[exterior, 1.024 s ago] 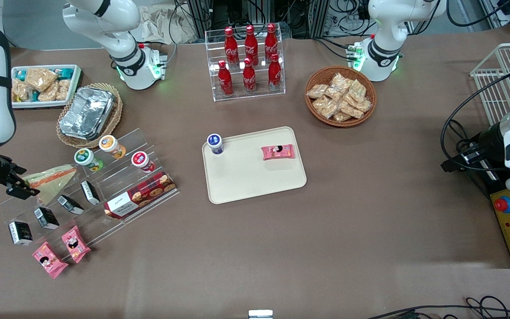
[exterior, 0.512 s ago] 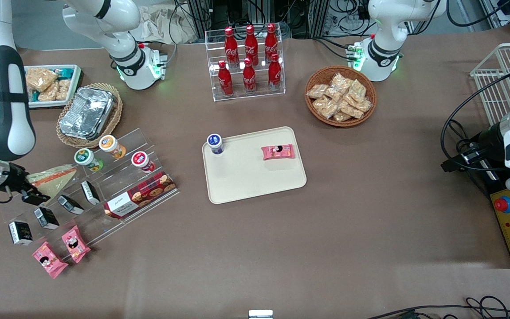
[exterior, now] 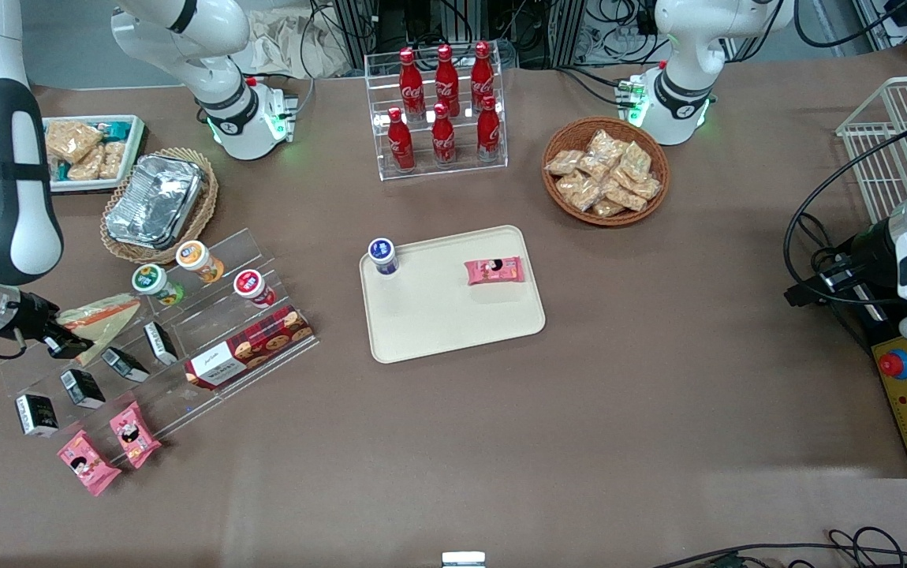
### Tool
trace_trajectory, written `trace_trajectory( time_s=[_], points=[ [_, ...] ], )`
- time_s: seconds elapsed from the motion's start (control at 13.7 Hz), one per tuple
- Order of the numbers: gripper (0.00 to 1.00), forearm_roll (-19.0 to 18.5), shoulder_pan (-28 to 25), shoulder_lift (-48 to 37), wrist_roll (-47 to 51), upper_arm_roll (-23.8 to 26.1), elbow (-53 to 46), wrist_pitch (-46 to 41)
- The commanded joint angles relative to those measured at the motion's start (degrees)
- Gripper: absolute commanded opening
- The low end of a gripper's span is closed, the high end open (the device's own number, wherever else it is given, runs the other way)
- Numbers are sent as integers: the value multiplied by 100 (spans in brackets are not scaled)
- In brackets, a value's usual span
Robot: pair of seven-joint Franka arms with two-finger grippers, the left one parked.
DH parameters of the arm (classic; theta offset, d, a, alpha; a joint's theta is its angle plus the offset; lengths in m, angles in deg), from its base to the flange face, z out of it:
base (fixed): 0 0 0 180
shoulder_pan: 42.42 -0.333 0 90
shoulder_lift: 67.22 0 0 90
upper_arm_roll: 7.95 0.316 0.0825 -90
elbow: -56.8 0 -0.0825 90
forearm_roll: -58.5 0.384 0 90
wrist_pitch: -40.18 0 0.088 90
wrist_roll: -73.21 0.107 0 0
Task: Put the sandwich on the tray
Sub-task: 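Lower the right gripper and close it on the wrapped sandwich, then lift the sandwich and carry it with the right gripper to the tray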
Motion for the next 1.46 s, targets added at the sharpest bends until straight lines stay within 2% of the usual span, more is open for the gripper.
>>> trace_trajectory(
  time_s=[0.0, 0.29, 0.44, 0.66, 0.8, 0.95, 1.39],
  points=[
    [0, 217, 13, -130, -187, -39, -425, -645],
    [0, 339, -22, -95, -82, -39, -1586, -2042],
    [0, 375, -144, -157, 451, 14, -1824, -2464],
    [0, 366, -1012, -174, 1917, 5, -2053, -2713],
    [0, 357, -1802, -174, 3129, -4, -2062, -2695],
    [0, 340, -2541, -52, 4212, -4, -2062, -2538],
    [0, 348, -4142, 677, 6561, -4, -2053, -1581]
  ],
)
